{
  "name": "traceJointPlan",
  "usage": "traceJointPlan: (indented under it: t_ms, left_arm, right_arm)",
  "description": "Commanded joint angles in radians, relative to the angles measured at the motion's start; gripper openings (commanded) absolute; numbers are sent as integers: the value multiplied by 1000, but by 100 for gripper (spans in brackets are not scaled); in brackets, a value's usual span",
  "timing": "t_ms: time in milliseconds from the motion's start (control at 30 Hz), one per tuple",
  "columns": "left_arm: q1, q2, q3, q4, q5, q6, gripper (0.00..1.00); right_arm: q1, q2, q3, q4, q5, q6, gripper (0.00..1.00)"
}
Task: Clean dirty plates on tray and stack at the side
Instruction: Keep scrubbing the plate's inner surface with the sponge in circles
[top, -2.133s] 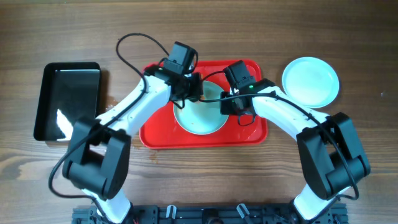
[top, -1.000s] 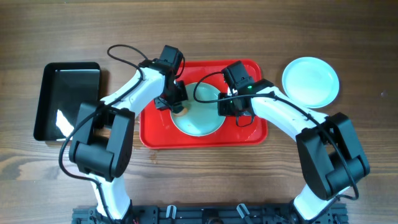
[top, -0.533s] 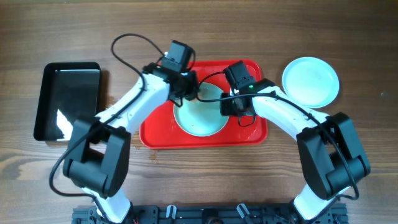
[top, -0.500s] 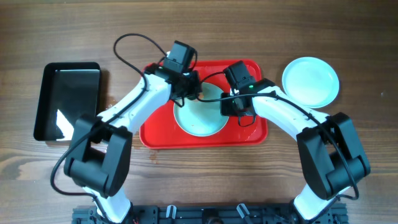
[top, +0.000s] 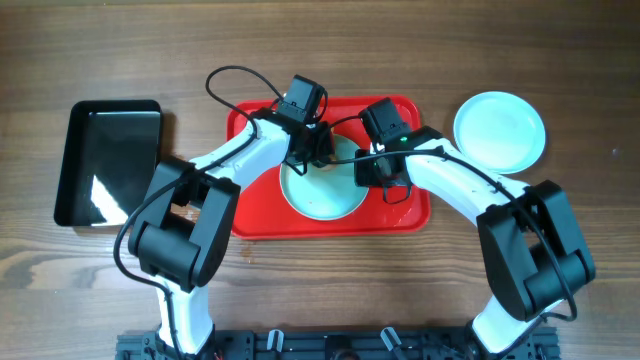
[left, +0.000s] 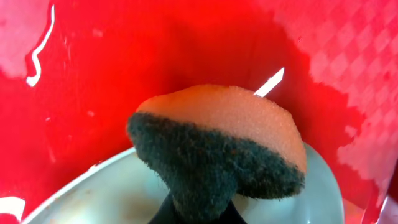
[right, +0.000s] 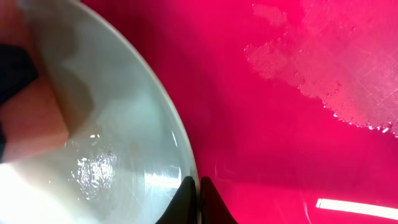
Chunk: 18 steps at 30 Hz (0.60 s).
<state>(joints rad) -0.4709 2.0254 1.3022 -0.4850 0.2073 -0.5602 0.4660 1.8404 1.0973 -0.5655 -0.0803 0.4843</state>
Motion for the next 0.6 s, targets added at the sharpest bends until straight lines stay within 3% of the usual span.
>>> traceJointPlan:
  t_ms: [0,133,567]
  left_arm:
    - [15,32,-10,-93,-51,-10,4]
    - [52,32,-10,-231,-163,-10,4]
    - [169,5,0,-447,-194,6,4]
  right_arm:
    - [-3,13,5,3,25,-13,4]
    - [-3,13,5,4,26,-13,4]
    - [-3,13,5,7,26,-13,4]
